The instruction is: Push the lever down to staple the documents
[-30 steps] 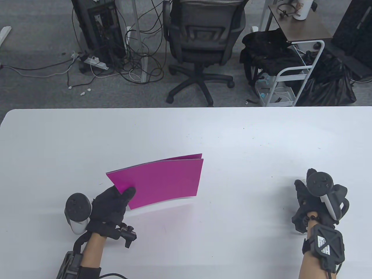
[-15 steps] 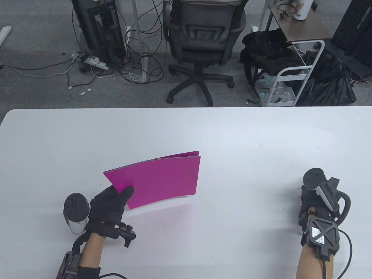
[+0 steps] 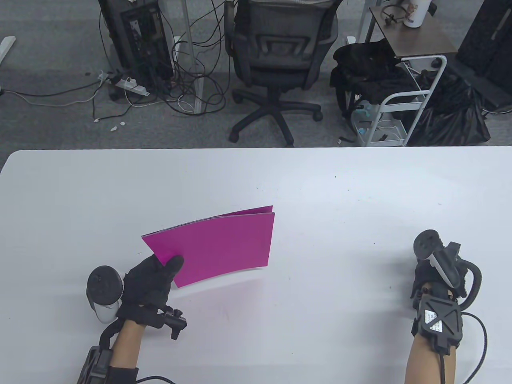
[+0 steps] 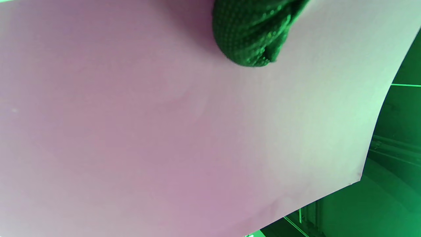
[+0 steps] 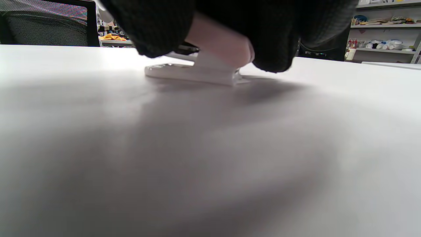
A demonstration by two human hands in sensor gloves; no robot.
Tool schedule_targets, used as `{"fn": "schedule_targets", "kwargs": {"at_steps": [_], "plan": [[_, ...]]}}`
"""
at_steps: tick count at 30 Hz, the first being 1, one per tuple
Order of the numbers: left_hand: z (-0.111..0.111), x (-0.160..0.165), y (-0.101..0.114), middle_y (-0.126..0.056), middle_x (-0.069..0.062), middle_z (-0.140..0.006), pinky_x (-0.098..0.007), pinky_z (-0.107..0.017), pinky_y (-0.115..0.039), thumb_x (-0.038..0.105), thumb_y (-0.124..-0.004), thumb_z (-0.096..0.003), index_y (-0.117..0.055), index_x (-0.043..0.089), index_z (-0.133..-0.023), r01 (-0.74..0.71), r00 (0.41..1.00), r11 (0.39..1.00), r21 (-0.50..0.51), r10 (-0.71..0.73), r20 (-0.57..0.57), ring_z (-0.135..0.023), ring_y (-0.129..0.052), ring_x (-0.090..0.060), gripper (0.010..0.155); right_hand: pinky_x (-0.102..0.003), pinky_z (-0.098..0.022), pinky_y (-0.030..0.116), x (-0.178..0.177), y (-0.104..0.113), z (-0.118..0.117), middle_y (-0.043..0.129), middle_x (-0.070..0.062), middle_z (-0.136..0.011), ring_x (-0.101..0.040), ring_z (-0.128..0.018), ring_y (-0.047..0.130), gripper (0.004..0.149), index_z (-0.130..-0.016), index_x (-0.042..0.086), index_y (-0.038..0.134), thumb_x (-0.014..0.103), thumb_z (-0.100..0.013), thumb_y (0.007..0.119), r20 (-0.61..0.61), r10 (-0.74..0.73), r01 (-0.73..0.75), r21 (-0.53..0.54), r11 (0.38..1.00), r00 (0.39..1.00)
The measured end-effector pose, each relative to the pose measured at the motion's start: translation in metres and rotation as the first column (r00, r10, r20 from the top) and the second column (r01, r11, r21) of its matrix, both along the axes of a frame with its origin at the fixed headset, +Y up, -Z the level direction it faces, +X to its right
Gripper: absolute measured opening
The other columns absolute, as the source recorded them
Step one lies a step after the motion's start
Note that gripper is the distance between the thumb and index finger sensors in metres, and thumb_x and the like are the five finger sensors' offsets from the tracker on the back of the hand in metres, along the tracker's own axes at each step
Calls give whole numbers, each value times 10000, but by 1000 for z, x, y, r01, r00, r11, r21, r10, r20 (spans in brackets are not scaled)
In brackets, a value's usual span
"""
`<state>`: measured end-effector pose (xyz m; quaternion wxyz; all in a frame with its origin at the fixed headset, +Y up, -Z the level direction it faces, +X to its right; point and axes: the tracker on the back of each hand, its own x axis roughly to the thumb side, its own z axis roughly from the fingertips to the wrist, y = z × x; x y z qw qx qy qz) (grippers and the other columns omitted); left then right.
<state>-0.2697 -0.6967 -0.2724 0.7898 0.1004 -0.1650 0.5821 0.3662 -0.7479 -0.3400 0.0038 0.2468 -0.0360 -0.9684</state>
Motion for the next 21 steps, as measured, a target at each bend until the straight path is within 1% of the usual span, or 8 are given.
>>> {"fn": "schedule_targets", "kwargs": {"at_steps": [5, 9, 12, 16, 21], "plan": [[0, 0, 0, -995, -66, -913, -617, -642, -820, 297, -801, -538, -857, 202, -918, 1, 1000, 1000, -1, -1, -2, -851, -1001, -351, 395, -605, -650, 701, -1, 1, -1, 710, -236, -994, -480, -857, 829, 640, -1044, 67, 562, 299, -480, 754, -1, 27, -27, -4, 1000, 1000], [0, -1, 0, -995, -68, -913, -618, -641, -820, 296, -801, -538, -857, 201, -918, -1, 1000, 1000, 1, 1, -5, -852, -1001, -350, 395, -599, -650, 707, -4, 1, -1, 720, -232, -989, -472, -856, 835, 641, -1040, 60, 572, 302, -475, 752, -8, 39, -39, -13, 999, 999], [0, -1, 0, -994, -65, -914, -619, -641, -819, 297, -800, -539, -856, 200, -919, -7, 1000, 1000, 0, 7, -5, -851, -1001, -351, 396, -598, -648, 709, -10, 4, -1, 721, -230, -988, -473, -854, 837, 640, -1039, 57, 572, 301, -475, 751, -26, 36, -35, 14, 999, 999], [1, -1, 0, -994, -68, -913, -618, -642, -819, 296, -799, -540, -855, 199, -919, -2, 1000, 1000, 0, 2, -6, -850, -1001, -351, 395, -600, -647, 709, -25, 15, 0, 720, -230, -989, -475, -854, 836, 641, -1039, 57, 570, 302, -475, 752, -77, 13, -8, 59, 998, 997], [1, 0, 0, -997, -70, -911, -619, -640, -819, 296, -800, -539, -857, 199, -918, 3, 1000, 1000, -1, -3, -2, -849, -1002, -351, 395, -603, -646, 709, -59, 35, 0, 723, -224, -990, -471, -854, 839, 640, -1040, 62, 571, 308, -477, 752, -185, -23, 46, 120, 992, 982]]}}
